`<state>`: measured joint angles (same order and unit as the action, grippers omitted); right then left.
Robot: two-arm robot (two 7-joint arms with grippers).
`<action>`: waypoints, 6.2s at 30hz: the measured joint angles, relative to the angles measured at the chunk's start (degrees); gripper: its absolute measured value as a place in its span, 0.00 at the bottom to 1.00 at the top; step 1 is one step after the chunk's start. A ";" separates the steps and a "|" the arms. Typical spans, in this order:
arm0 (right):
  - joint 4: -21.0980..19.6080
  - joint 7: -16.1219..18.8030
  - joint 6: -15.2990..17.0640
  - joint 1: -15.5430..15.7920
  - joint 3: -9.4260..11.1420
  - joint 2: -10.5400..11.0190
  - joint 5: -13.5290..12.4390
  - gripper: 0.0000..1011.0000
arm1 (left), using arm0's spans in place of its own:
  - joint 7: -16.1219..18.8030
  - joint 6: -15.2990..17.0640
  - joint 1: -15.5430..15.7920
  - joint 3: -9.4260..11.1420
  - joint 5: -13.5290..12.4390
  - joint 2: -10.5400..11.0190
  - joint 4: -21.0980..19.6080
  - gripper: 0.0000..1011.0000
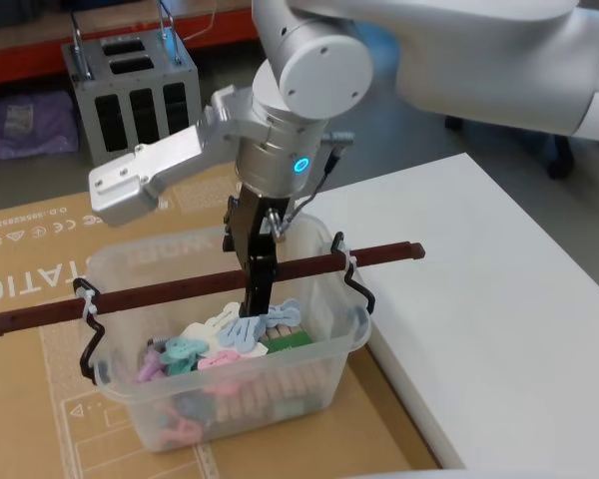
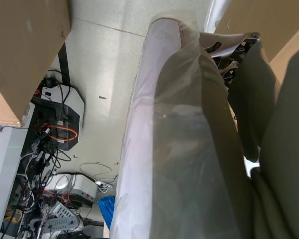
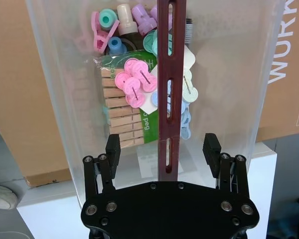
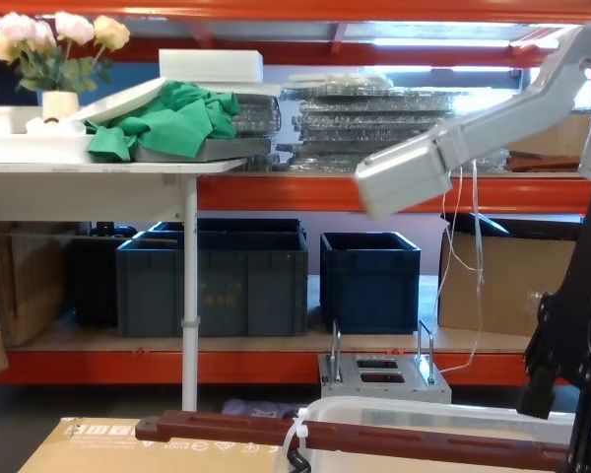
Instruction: Use one hand to grasp the basket and place it at the designated location.
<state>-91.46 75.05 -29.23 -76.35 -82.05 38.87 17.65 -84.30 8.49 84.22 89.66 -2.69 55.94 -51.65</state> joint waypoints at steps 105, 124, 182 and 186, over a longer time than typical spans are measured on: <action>7.63 -1.97 4.62 2.21 -5.65 -6.27 9.54 0.61 | 0.00 0.00 0.00 0.00 0.00 0.00 0.00 0.00; 7.62 -1.87 4.36 2.44 -4.70 -5.64 8.27 0.27 | 0.00 0.00 0.00 0.00 0.00 0.00 0.00 0.00; 9.84 -0.12 3.99 0.64 6.04 0.36 -7.30 0.00 | 0.00 0.00 0.00 0.00 0.00 0.00 0.00 0.00; 10.73 0.27 4.05 0.44 7.10 1.38 -8.86 0.00 | 0.00 0.00 0.00 0.00 0.00 0.00 0.01 0.00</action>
<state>-80.73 75.32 -25.18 -75.91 -74.94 40.24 8.79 -84.30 8.49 84.22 89.66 -2.69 55.95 -51.64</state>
